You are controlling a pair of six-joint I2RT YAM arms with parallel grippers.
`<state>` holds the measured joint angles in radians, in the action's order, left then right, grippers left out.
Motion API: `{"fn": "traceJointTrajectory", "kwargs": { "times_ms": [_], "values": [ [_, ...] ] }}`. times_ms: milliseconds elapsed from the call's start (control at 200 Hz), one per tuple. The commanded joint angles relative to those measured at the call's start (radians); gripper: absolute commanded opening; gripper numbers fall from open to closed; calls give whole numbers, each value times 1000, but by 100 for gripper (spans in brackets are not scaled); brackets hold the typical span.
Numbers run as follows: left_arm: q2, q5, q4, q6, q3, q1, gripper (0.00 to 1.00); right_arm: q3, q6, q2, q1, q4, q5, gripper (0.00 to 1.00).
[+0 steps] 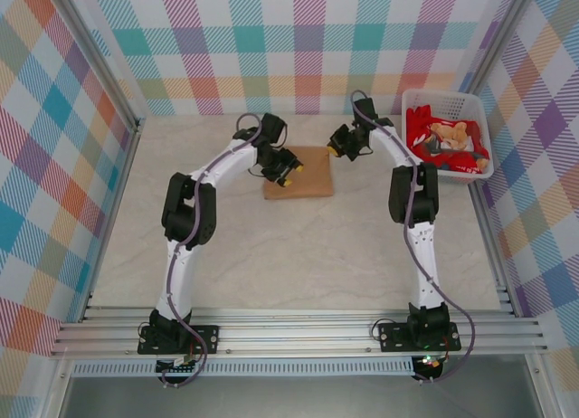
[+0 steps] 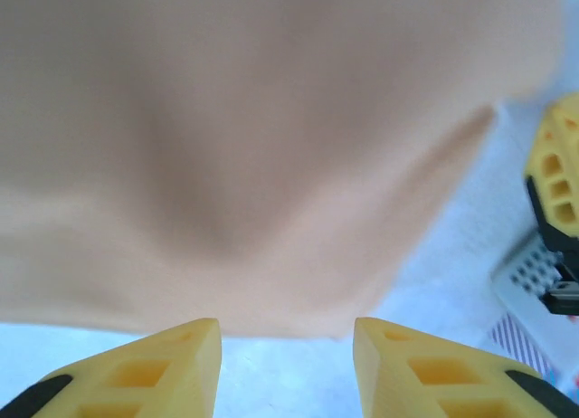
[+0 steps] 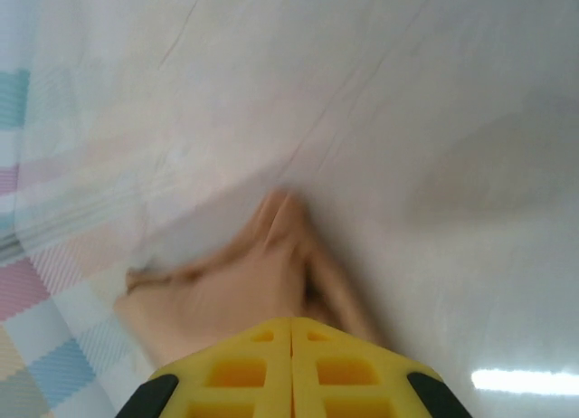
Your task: Fold and stack the t-shirts
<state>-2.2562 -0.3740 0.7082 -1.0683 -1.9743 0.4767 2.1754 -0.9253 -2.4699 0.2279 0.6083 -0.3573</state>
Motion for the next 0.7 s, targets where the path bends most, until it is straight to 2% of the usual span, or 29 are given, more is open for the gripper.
{"fn": "traceJointTrajectory", "kwargs": {
  "times_ms": [0, 180, 290, 550, 695],
  "values": [
    [-34, -69, -1, 31, -75, 82, 39, -73, 20, 94, 20, -76, -13, 7],
    [-139, -85, -32, 6, -139, 128, 35, -31, 18, 22, 31, -69, -76, 7],
    [-172, -51, -9, 19, -138, 126, 32, 40, 17, -51, 31, -43, -79, 7],
    [-195, -34, -14, 30, -65, 119, 31, 259, 17, -210, 16, 13, -43, 7],
    [-185, -29, -21, 32, -5, 108, 31, 305, -8, -246, -5, 2, -42, 7]
  ]
}}
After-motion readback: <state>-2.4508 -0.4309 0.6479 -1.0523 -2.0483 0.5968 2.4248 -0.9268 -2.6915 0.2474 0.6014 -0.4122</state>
